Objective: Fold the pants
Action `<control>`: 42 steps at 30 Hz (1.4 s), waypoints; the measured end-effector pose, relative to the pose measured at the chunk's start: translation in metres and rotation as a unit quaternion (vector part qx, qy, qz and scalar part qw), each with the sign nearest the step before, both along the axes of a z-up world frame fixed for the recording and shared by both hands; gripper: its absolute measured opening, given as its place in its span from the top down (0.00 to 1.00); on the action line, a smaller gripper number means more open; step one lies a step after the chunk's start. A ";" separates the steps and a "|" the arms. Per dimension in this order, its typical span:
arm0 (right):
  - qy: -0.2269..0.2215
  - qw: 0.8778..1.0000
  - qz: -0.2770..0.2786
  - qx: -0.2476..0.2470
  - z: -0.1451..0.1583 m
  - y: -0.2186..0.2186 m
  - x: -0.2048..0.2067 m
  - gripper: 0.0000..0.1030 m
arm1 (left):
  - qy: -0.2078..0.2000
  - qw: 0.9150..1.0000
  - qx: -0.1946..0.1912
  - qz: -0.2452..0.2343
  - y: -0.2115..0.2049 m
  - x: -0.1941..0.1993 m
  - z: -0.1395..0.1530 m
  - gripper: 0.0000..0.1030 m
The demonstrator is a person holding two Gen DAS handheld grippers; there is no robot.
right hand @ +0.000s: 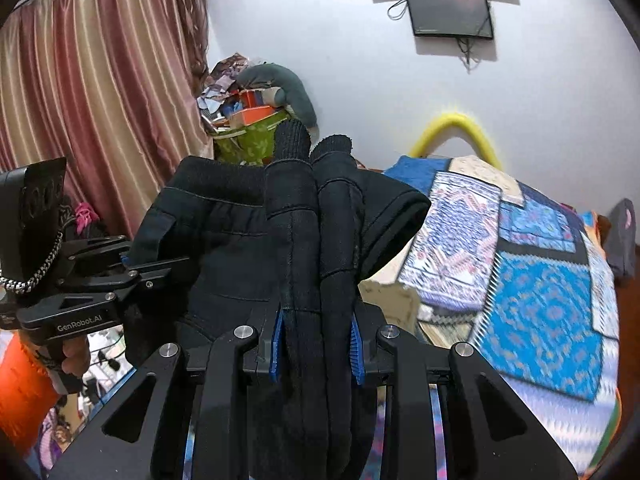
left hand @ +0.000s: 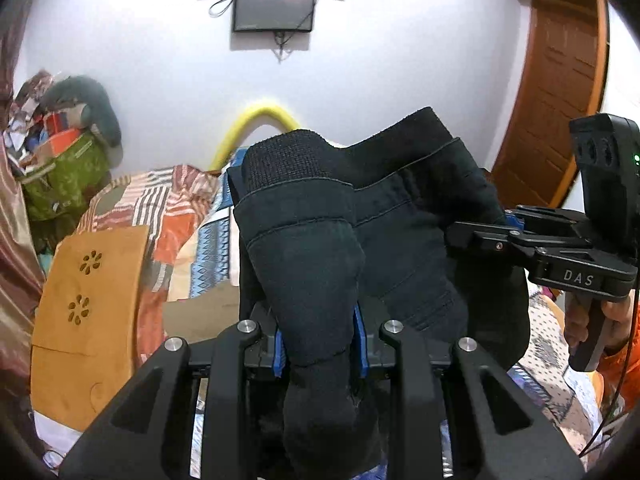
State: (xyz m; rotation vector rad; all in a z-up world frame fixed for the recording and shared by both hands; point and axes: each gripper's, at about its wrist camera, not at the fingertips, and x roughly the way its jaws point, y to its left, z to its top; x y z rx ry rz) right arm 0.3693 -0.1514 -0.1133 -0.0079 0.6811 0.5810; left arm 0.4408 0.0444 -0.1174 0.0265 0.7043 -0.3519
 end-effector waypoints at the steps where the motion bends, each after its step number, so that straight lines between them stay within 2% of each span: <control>1: 0.002 1.000 0.002 -0.003 -0.005 0.006 0.009 0.77 | 0.005 1.000 -0.003 0.002 0.004 0.006 -0.005 0.75; 7: 0.030 0.999 0.006 -0.017 -0.042 0.030 0.048 0.77 | 0.045 0.999 -0.001 0.015 0.029 0.057 -0.057 0.74; 11: 0.064 0.998 0.001 -0.024 -0.081 0.038 0.078 0.77 | 0.091 0.996 -0.008 0.016 0.038 0.090 -0.109 0.73; 13: 0.085 0.996 -0.008 -0.038 -0.112 0.040 0.098 0.76 | 0.119 0.993 -0.009 0.012 0.040 0.107 -0.138 0.72; 15: 0.112 0.993 -0.023 -0.040 -0.138 0.038 0.113 0.74 | 0.144 0.989 -0.006 0.017 0.042 0.123 -0.166 0.66; 17: 0.123 0.991 -0.037 -0.043 -0.159 0.033 0.124 0.67 | 0.164 0.986 -0.003 0.026 0.045 0.137 -0.189 0.59; 21: 0.133 0.989 -0.045 -0.035 -0.176 0.023 0.133 0.61 | 0.176 0.982 -0.049 0.040 0.060 0.153 -0.198 0.51; 24: 0.131 0.990 -0.040 -0.038 -0.169 0.017 0.126 0.60 | 0.184 0.980 -0.054 0.052 0.066 0.153 -0.194 0.50; 28: 0.104 0.991 -0.050 -0.062 -0.148 0.007 0.105 0.57 | 0.146 0.986 -0.005 0.075 0.059 0.131 -0.169 0.50; 32: 0.089 0.993 -0.051 -0.065 -0.121 -0.006 0.081 0.57 | 0.135 0.987 0.023 0.090 0.057 0.102 -0.141 0.51; 36: 0.060 0.996 -0.049 -0.048 -0.081 -0.014 0.049 0.57 | 0.101 0.990 0.020 0.101 0.060 0.064 -0.096 0.51; 40: 0.010 0.998 -0.041 -0.038 -0.030 -0.009 0.013 0.57 | 0.056 0.992 0.007 0.113 0.063 0.014 -0.039 0.51; 42: -0.018 0.999 -0.035 -0.027 -0.003 -0.007 -0.014 0.57 | 0.023 0.993 0.014 0.114 0.059 -0.016 -0.006 0.51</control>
